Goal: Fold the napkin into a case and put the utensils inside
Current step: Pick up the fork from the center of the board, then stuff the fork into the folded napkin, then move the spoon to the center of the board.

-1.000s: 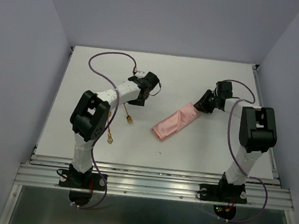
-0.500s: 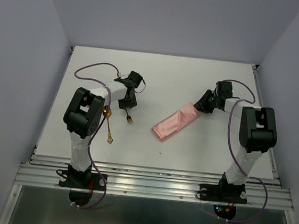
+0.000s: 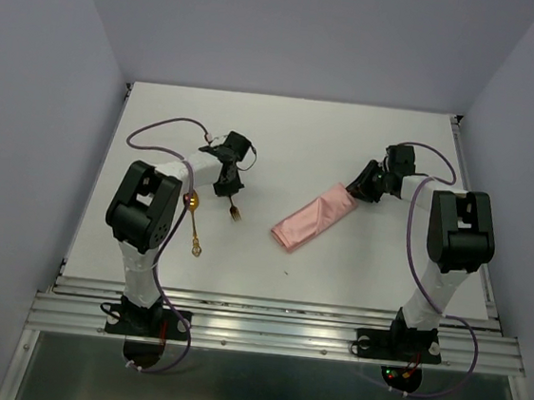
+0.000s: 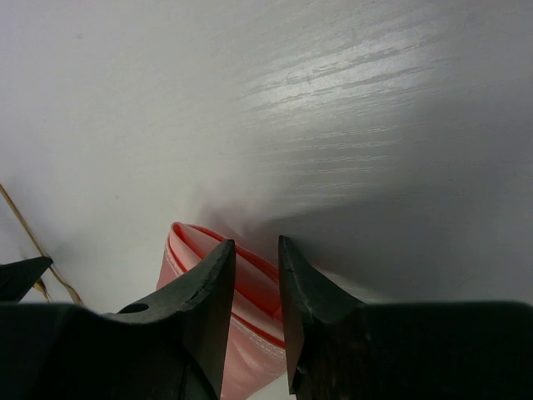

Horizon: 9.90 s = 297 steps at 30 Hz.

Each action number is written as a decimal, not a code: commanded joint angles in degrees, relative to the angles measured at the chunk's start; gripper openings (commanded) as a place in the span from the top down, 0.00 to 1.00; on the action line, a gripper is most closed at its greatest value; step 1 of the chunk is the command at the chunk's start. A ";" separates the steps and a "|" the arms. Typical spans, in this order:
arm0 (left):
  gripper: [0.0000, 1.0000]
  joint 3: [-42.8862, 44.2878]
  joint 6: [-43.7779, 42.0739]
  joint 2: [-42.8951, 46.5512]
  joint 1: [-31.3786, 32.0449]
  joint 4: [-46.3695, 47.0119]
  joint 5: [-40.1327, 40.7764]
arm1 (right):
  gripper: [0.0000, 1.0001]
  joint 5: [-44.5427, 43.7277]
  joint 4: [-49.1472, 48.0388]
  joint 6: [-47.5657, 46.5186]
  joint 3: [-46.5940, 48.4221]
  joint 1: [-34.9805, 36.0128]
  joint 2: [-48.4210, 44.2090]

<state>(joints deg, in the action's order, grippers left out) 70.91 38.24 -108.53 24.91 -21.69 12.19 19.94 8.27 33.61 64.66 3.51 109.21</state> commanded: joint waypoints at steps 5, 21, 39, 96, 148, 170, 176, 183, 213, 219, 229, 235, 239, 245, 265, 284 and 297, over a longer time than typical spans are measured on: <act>1.00 -4.47 -6.22 -0.47 0.05 1.65 -1.82 | 0.67 -0.87 1.40 -1.44 -0.94 0.36 -1.45; 1.00 2.73 -31.37 16.07 5.13 -1.07 -15.25 | 0.67 -1.31 1.48 -0.91 0.28 0.36 -1.02; 1.00 14.07 -39.99 2.89 23.07 -11.70 -19.84 | 0.67 -1.14 3.68 -1.44 4.86 0.36 1.89; 1.00 16.98 -38.85 -3.97 24.93 -14.61 -12.80 | 0.67 0.89 3.94 -1.35 8.81 3.70 4.70; 1.00 20.31 -39.56 -6.34 24.40 -16.36 -14.03 | 0.67 1.85 3.86 -1.08 9.43 4.23 4.79; 1.00 27.17 -40.00 -11.53 24.31 -16.80 -14.38 | 0.67 2.03 2.27 -0.38 6.27 7.57 4.26; 1.00 27.88 -36.94 -12.49 23.44 -15.57 -16.84 | 0.67 1.94 1.75 -0.03 4.95 7.57 3.56; 1.00 27.08 -33.50 -12.76 22.29 -13.20 -16.85 | 0.67 1.94 1.66 -0.12 4.68 7.57 3.20; 1.00 31.92 -31.38 -16.27 21.94 -11.97 -18.78 | 0.67 1.94 1.57 0.14 4.24 7.57 2.68; 1.00 32.00 -31.39 -16.71 21.94 -12.93 -17.20 | 0.67 1.94 1.57 0.14 4.16 7.57 2.59; 0.55 32.97 -29.89 -14.61 21.85 -15.22 -13.86 | 0.67 0.37 2.36 -0.64 4.33 7.57 1.89; 0.54 34.64 -29.45 -10.04 21.94 -17.85 -12.10 | 0.64 -8.41 5.35 0.84 5.30 7.04 -2.23; 0.49 35.43 -28.23 -6.88 21.76 -20.75 -7.10 | 0.52 -13.25 5.35 1.90 4.42 4.76 -5.66; 0.45 24.49 -20.77 2.78 15.99 -21.81 -2.08 | 0.36 -15.73 5.35 1.82 2.75 1.86 -10.50; 0.15 -25.19 6.15 26.18 -8.12 -9.61 -0.31 | 0.22 -10.10 4.12 0.76 -3.58 1.33 -12.18; 0.27 -5.45 -0.62 8.18 -3.02 5.69 -22.28 | 0.22 -9.40 4.21 0.50 -4.37 1.33 -13.14; 0.26 16.09 -18.37 1.22 -2.32 -5.19 -7.20 | 0.22 -9.84 5.17 0.14 -4.37 1.33 -14.20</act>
<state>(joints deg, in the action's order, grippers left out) 84.51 28.93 -106.78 22.76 -20.45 -3.70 10.33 14.35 34.65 60.05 4.56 97.23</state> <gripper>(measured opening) 0.729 0.783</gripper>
